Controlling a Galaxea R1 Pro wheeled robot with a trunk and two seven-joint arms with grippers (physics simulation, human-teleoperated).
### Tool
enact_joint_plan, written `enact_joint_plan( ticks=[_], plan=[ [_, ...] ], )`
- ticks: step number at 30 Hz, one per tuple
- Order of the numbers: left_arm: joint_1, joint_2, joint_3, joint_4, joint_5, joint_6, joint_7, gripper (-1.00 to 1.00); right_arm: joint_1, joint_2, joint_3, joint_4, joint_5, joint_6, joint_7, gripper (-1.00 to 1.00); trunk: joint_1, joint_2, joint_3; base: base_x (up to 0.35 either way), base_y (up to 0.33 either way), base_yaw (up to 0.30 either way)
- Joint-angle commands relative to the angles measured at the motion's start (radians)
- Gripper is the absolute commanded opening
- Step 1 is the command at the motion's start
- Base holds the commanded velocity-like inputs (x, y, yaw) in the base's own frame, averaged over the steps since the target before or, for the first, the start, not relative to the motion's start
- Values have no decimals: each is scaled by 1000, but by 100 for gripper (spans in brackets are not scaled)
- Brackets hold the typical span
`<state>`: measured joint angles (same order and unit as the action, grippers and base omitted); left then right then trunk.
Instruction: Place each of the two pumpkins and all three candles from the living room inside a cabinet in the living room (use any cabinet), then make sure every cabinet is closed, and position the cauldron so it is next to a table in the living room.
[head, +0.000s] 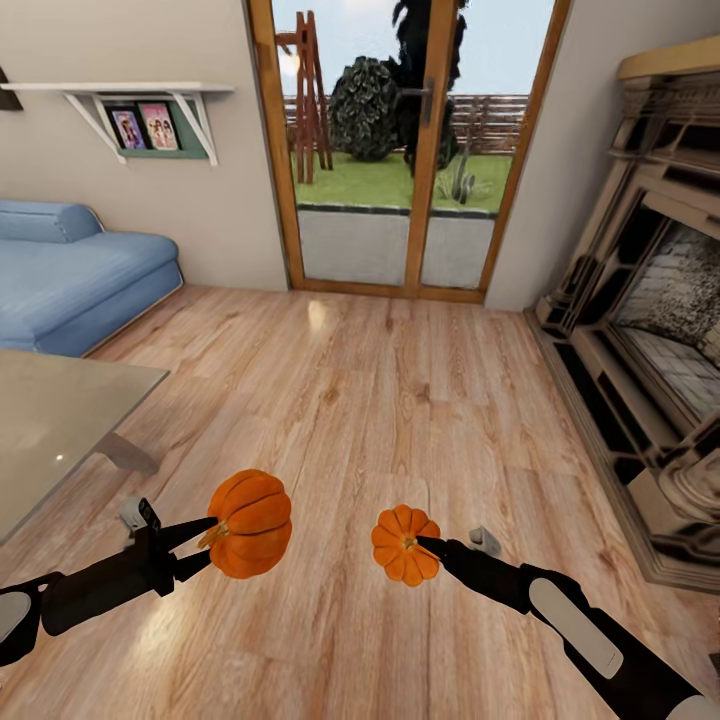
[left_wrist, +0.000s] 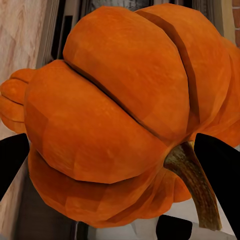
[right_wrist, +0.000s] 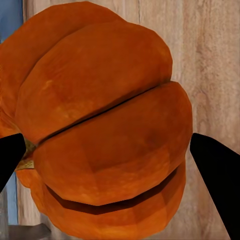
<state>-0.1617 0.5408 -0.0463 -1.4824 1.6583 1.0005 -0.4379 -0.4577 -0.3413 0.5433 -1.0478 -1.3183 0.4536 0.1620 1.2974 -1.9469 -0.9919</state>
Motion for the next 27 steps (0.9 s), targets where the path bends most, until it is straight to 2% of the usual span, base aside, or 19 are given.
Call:
enact_joint_plan(
  ticks=[1, 13, 19, 27],
  plan=[
    [-1, 1, -1, 1, -3, 1, -7, -100, -1, -1, 2, 0, -4, 1, 2, -100, -4, 7, 1, 0, 0, 0],
    [-1, 1, -2, 1, -3, 1, -7, -100, -1, -2, 1, -1, -4, 1, 3, -100, -50, 91, 21, 0, 0, 0],
    [-1, 1, -1, 1, -3, 1, -7, -100, -1, -1, 1, 0, -5, 0, 4, -100, -50, 91, 20, 0, 0, -20],
    [-1, 1, -1, 2, -3, 1, -7, -100, -1, -1, 1, 0, -5, 0, 4, -100, -50, 91, 20, 0, 0, -218]
  ],
)
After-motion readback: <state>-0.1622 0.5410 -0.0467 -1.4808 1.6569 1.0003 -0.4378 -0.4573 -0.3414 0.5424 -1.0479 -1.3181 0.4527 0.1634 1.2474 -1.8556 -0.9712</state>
